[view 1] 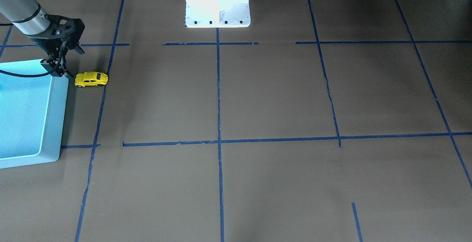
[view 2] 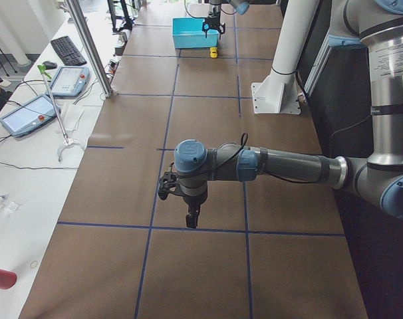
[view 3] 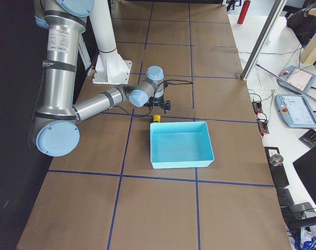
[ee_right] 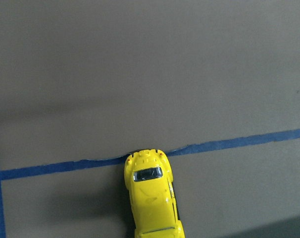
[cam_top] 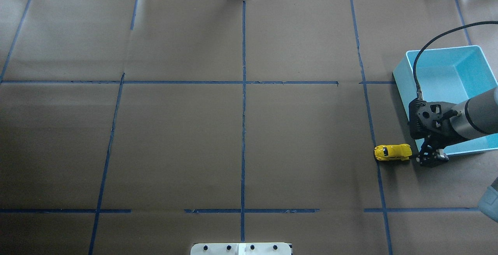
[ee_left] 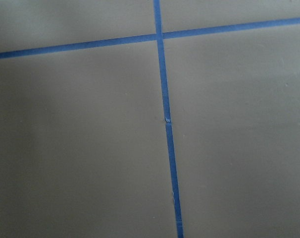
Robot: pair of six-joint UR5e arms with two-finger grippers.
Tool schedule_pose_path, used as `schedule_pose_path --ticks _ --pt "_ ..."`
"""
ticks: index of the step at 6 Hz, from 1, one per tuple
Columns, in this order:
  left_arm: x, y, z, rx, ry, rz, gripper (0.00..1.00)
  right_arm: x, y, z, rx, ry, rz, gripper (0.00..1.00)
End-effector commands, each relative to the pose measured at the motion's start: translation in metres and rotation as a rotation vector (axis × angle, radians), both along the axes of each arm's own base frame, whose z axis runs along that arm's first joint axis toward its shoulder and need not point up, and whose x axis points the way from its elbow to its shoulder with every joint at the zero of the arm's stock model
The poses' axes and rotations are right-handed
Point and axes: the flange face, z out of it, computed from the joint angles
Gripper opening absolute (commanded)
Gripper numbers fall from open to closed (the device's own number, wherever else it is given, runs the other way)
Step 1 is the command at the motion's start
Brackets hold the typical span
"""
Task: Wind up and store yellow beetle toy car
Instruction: 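Close the right gripper around the yellow car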
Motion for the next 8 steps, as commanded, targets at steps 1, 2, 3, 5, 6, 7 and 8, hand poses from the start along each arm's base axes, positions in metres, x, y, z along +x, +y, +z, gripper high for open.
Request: schedule_pose_path --ticks 1,2,3,5,6,7,8 --pt "-0.001 0.001 0.005 -0.009 -0.001 0.0 1.0 -0.023 0.006 0.036 0.004 -0.006 -0.052 1.0" --pt "-0.001 0.001 0.005 -0.004 -0.004 0.002 1.0 -0.038 0.011 0.032 0.005 -0.013 -0.084 1.0" --pt "-0.002 0.002 0.007 -0.011 -0.004 -0.001 1.0 -0.042 0.015 0.03 0.006 -0.018 -0.097 1.0" --pt "-0.002 0.003 0.009 -0.016 -0.004 -0.003 1.0 -0.048 0.021 0.033 0.003 -0.013 -0.116 1.0" --pt "-0.002 0.009 0.02 -0.039 -0.001 -0.002 1.0 -0.051 0.022 0.036 0.001 -0.009 -0.123 1.0" --pt "-0.003 0.01 0.022 -0.042 -0.002 -0.002 1.0 -0.051 0.022 0.039 -0.001 -0.003 -0.123 1.0" --pt "-0.007 0.01 0.027 -0.043 -0.002 -0.009 1.0 -0.051 0.022 0.041 -0.004 0.0 -0.123 1.0"
